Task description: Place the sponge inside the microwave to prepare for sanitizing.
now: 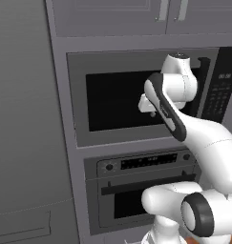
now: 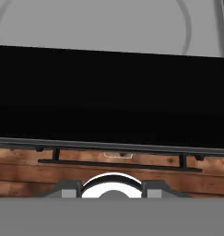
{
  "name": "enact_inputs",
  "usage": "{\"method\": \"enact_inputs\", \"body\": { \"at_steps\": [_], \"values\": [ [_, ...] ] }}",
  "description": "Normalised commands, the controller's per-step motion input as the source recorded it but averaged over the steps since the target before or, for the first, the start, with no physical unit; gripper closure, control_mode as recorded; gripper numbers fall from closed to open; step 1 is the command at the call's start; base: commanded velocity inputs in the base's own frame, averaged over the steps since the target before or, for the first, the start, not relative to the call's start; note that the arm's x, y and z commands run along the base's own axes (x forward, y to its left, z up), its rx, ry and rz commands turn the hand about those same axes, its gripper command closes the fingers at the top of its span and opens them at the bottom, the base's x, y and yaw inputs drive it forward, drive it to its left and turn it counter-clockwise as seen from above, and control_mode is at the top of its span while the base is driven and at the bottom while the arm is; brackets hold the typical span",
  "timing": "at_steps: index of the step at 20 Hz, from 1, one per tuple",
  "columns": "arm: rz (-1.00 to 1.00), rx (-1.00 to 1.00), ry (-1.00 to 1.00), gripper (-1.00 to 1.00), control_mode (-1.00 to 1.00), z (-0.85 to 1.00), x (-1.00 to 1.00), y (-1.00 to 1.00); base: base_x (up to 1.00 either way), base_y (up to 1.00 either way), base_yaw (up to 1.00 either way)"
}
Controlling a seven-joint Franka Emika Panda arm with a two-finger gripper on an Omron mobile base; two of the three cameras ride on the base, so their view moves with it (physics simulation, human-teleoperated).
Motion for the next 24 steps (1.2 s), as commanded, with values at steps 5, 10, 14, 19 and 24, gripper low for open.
{"method": "enact_inputs", "body": {
  "at_steps": [5,10,14,19,24],
  "values": [
    [0.0,0.0,-0.09,-1.0,-1.0,0.0,-0.18,0.0,0.0,0.0,0.0],
    [0.0,0.0,-0.3,-1.0,-1.0,0.0,-0.37,-0.02,0.0,0.0,0.0],
    [0.0,0.01,-0.24,-1.0,-1.0,0.09,-0.33,-0.09,0.0,0.0,0.0],
    [-0.01,0.03,-0.11,-1.0,-1.0,0.18,-0.24,-0.17,0.0,0.0,0.0],
    [-0.09,0.05,0.0,-1.0,-1.0,0.16,-0.18,-0.22,0.0,0.0,0.0]
  ]
}}
